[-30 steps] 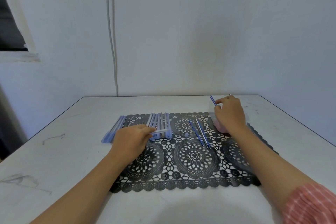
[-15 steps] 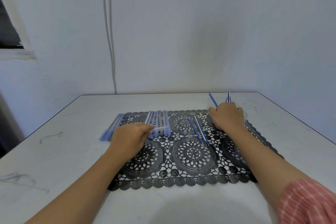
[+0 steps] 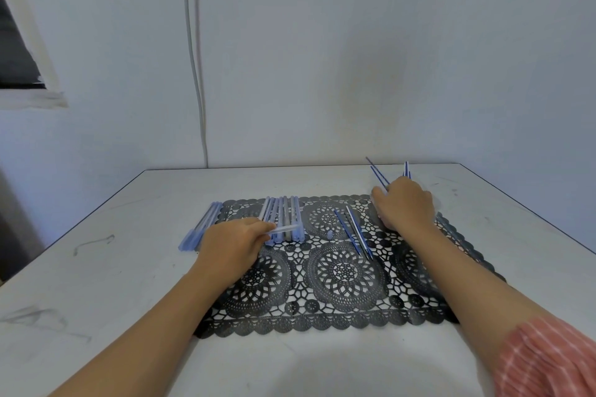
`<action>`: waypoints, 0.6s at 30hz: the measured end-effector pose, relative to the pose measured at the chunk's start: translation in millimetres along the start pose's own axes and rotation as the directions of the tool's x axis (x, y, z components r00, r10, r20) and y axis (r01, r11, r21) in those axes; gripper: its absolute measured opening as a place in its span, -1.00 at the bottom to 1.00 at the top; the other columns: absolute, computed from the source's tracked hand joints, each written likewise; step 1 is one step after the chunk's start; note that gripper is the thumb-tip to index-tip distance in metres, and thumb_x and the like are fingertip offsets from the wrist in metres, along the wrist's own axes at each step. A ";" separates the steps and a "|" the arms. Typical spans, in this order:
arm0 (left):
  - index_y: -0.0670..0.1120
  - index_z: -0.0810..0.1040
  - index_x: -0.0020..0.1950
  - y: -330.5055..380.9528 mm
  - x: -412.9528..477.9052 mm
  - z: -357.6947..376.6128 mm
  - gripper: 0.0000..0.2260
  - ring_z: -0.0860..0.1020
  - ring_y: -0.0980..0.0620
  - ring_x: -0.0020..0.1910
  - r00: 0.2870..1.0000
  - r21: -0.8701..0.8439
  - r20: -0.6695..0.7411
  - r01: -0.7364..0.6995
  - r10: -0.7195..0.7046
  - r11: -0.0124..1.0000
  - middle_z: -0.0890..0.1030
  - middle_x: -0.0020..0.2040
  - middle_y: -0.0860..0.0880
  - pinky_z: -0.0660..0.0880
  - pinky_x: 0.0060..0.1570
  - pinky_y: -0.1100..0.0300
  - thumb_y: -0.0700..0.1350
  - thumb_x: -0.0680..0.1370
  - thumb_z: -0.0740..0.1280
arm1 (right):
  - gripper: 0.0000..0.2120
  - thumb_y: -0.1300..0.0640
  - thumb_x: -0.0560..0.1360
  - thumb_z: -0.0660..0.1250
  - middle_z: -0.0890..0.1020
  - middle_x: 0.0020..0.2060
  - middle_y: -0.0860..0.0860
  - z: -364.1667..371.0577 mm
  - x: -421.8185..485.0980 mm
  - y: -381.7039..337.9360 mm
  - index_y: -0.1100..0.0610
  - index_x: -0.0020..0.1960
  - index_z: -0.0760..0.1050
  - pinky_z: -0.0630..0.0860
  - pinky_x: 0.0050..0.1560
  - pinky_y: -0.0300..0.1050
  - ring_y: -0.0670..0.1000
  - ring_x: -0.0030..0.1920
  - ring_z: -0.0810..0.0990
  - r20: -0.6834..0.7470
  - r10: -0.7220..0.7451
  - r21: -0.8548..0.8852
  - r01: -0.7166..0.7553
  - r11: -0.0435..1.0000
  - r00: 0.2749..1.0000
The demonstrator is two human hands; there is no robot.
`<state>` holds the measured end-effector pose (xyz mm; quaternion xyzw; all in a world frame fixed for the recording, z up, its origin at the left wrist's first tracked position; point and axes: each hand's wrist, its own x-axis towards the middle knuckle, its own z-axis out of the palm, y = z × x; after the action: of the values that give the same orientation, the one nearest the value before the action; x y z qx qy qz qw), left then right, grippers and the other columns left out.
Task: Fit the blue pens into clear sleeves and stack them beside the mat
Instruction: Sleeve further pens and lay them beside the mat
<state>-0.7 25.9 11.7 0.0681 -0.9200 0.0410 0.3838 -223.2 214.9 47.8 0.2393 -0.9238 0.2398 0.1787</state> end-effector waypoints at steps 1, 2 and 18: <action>0.01 0.70 -0.09 -0.1 -0.2 0.2 -0.78 0.60 0.11 -0.42 1.000 0.000 -0.002 -0.001 0.001 1.000 0.67 -0.27 0.12 0.36 -0.59 0.33 -0.17 0.31 0.57 | -0.68 0.04 0.53 0.15 0.55 -0.12 0.14 -0.1 1.6 -0.6 0.26 -0.13 0.55 0.36 -0.01 -0.02 0.19 -0.07 0.53 -0.037 0.000 0.097 0.004 0.995 0.999; 0.01 0.70 -0.09 -0.2 -0.5 0.4 -0.78 0.60 0.11 -0.42 1.000 -0.001 -0.002 -0.001 0.001 1.000 0.67 -0.26 0.12 0.37 -0.59 0.32 -0.17 0.31 0.57 | -0.70 0.08 0.54 0.18 0.56 0.00 0.15 -0.4 3.4 -1.7 0.27 0.01 0.58 0.39 0.04 -0.02 0.17 0.00 0.53 -0.066 -0.010 0.188 0.023 0.982 0.998; 0.01 0.70 -0.07 -1.2 -0.1 0.2 -0.77 0.59 0.11 -0.43 1.000 -0.005 -0.001 0.004 -0.004 1.000 0.67 -0.25 0.12 0.39 -0.58 0.32 -0.17 0.31 0.57 | -0.58 0.40 0.43 0.19 0.64 -0.01 -0.07 -14.9 -35.5 -57.3 0.08 0.18 0.57 0.50 -0.21 -0.34 -0.30 -0.17 0.55 0.065 -0.438 0.687 0.278 0.671 0.896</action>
<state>-0.6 24.7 11.5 0.0688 -0.9197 0.0382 0.3847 -160.5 191.3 64.7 0.4899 -0.7259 0.4824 0.0202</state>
